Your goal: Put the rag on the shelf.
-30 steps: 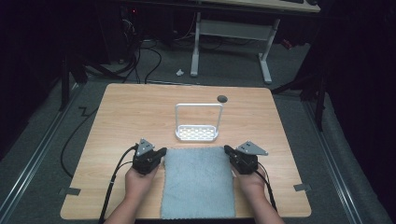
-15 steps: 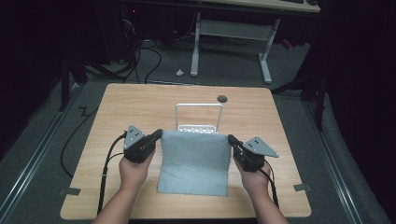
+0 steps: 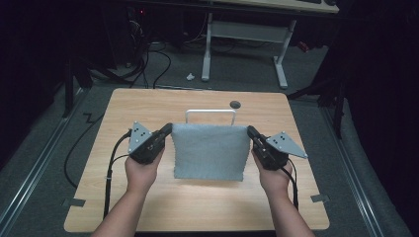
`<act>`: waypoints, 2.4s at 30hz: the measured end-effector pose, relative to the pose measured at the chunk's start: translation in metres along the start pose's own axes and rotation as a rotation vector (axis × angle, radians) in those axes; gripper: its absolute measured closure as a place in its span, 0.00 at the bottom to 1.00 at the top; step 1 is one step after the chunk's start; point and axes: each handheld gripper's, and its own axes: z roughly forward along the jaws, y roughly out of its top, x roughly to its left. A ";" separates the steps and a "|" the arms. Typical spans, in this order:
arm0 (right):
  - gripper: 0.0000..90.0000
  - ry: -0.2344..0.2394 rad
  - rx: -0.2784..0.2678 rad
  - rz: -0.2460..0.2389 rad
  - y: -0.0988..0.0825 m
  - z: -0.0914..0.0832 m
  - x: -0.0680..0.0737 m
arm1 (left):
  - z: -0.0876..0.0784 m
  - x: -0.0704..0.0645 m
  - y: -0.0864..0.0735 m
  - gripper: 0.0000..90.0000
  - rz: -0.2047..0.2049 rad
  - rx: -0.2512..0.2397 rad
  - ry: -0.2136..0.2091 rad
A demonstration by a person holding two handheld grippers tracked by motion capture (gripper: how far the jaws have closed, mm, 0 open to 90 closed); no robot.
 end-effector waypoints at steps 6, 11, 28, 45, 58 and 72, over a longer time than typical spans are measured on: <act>1.00 -0.006 -0.031 -0.012 0.015 0.001 -0.004 | 0.001 0.002 0.021 1.00 0.017 -0.045 0.005; 1.00 -0.017 -0.046 -0.010 0.023 0.004 -0.008 | 0.002 0.001 0.037 1.00 0.040 -0.074 0.006; 1.00 -0.034 -0.052 -0.038 0.052 0.028 -0.017 | 0.029 0.018 0.062 1.00 0.065 -0.059 0.034; 1.00 0.005 -0.100 -0.085 0.087 0.047 -0.018 | 0.038 0.032 0.078 1.00 0.046 -0.072 0.067; 1.00 -0.052 -0.010 -0.063 0.075 0.090 -0.041 | 0.085 0.053 0.065 1.00 0.093 0.012 0.105; 1.00 -0.042 0.160 -0.082 0.033 0.134 -0.060 | 0.117 0.062 0.015 1.00 0.049 0.176 0.075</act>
